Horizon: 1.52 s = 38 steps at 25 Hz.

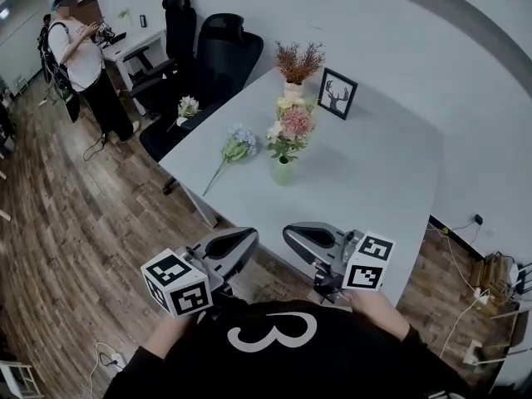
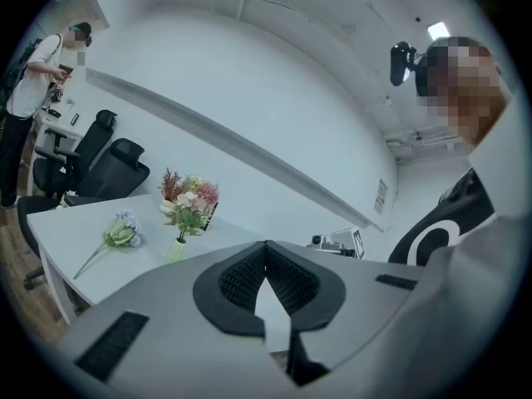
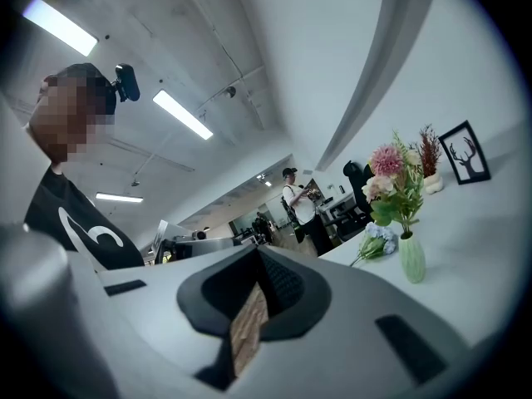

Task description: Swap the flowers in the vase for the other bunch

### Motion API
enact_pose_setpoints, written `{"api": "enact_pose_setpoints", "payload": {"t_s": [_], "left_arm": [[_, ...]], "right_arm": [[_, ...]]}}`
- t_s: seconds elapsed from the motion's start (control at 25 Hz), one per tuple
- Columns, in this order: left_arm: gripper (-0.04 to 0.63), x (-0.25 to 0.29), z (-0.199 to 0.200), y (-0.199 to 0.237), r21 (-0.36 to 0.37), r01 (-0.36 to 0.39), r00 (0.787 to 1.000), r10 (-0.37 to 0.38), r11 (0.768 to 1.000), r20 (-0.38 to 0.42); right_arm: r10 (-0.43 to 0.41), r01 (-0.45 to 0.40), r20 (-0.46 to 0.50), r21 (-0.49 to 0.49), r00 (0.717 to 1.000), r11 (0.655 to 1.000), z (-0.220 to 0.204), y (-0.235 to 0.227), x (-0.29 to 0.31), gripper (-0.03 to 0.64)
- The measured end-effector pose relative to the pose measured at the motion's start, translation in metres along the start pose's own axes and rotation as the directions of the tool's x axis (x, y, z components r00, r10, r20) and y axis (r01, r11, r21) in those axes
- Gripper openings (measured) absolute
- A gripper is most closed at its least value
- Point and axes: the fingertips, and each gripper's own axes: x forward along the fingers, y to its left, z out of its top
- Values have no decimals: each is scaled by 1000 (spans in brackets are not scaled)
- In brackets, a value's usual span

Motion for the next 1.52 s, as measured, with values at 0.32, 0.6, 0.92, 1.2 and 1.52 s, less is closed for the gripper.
{"api": "enact_pose_setpoints", "payload": {"t_s": [0.32,0.6,0.92,1.2,1.52], "left_arm": [[11,11,2,45,-58,32,999,-32,998,0],[11,39,31,99,-71,126,991,-129,989,-42],[11,88,71,145,-51,276,951,-280,960,-133],[11,108,86,186,-73,356,915,-363,932,-177],[11,132,81,204,-110,442,858,-455,890,-236]], "right_arm": [[-74,74,-22,4,997,997,0,-29,17,8],[-192,191,29,35,981,981,19,-77,40,8],[-375,371,99,52,922,927,54,-124,50,8],[-484,475,164,91,860,875,65,-151,51,8],[-569,564,230,92,790,821,69,-160,50,46]]}}
